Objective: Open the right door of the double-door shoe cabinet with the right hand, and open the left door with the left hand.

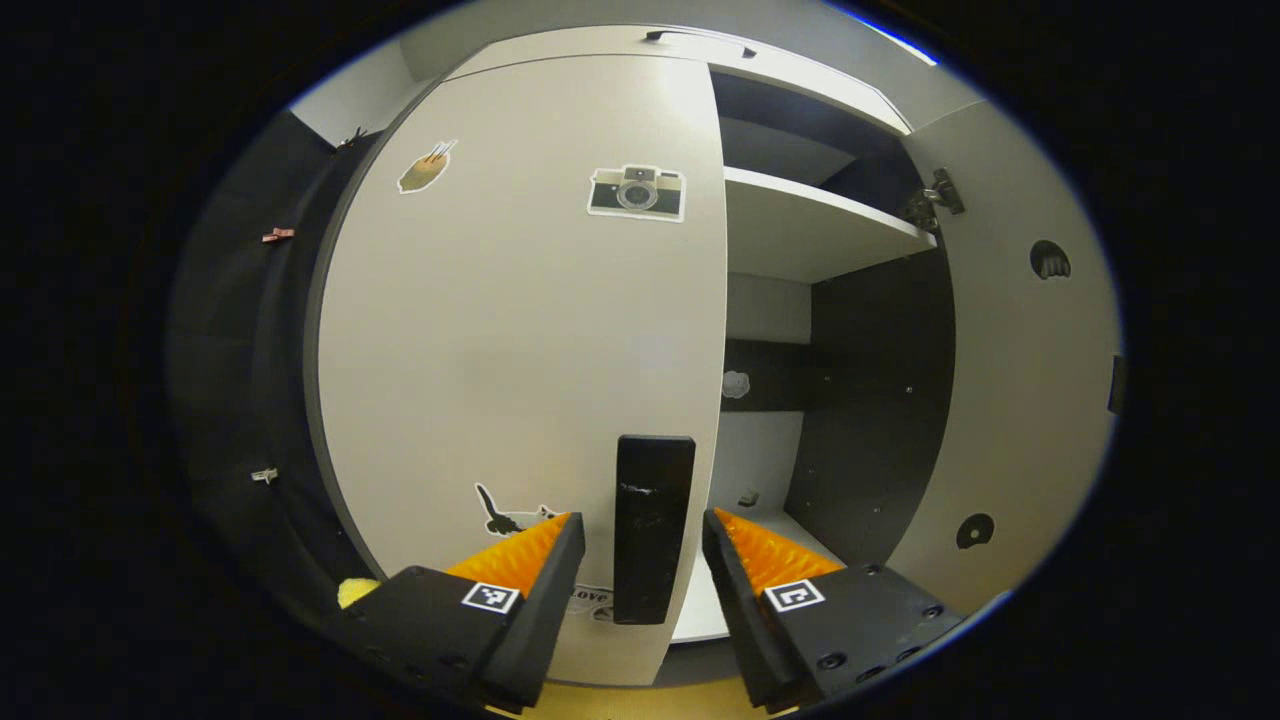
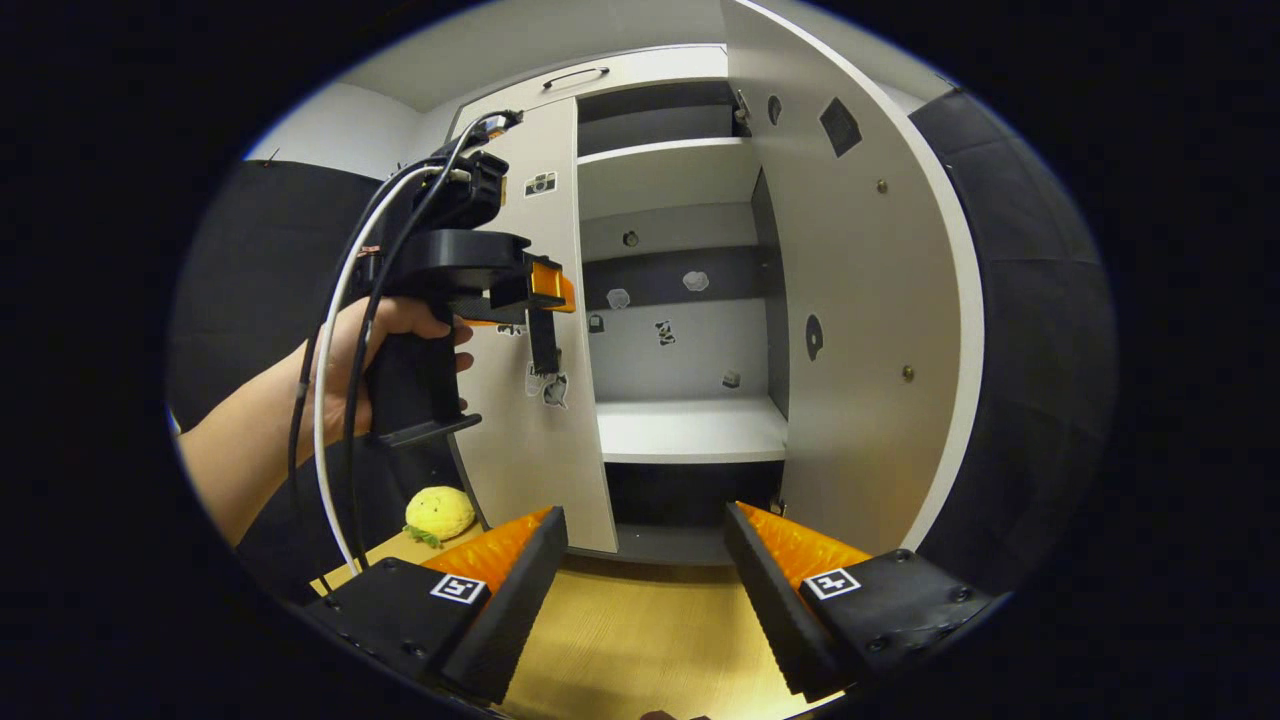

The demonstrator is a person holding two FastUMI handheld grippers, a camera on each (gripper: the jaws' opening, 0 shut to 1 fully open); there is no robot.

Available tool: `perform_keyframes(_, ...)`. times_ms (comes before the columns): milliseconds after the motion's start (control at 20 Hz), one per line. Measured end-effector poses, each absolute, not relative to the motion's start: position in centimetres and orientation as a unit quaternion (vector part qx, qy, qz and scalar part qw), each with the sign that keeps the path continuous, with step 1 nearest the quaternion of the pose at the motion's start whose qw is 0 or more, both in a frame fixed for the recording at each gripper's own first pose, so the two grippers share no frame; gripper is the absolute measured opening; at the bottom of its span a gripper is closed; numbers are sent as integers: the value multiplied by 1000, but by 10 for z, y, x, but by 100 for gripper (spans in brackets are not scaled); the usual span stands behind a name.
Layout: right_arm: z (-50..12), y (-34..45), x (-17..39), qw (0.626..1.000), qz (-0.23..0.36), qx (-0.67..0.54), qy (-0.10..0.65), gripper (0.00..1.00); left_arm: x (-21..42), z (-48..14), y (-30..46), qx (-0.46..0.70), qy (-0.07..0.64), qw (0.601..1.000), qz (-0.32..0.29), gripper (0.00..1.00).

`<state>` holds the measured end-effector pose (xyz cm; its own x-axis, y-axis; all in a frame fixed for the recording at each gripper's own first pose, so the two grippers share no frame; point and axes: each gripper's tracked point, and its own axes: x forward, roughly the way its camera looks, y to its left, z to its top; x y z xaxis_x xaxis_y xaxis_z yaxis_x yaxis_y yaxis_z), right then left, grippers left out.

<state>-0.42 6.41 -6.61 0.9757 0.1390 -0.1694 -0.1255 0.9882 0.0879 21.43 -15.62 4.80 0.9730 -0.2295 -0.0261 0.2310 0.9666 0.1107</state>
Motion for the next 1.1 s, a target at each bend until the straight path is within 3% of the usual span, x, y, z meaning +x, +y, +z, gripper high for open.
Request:
perform_keyframes(200, -68, 58, -5, 993, 62, 41, 91, 99, 216, 47, -163, 62, 7, 991, -122, 54)
perform_keyframes(350, -69, 55, -7, 993, 60, 46, 93, 99, 220, 48, -156, 61, 4, 992, -106, 48)
perform_keyframes(400, -69, 54, -7, 993, 58, 46, 93, 99, 220, 48, -157, 60, 3, 993, -105, 36)
perform_keyframes(650, -72, 56, -14, 992, 61, 48, 100, 99, 218, 43, -156, 66, 3, 992, -108, 31)
perform_keyframes(850, -72, 56, -16, 992, 59, 42, 101, 100, 215, 43, -156, 77, 7, 989, -124, 19)
perform_keyframes(1100, -68, 62, -16, 993, 62, 36, 99, 99, 201, 43, -150, 54, 5, 989, -135, 17)
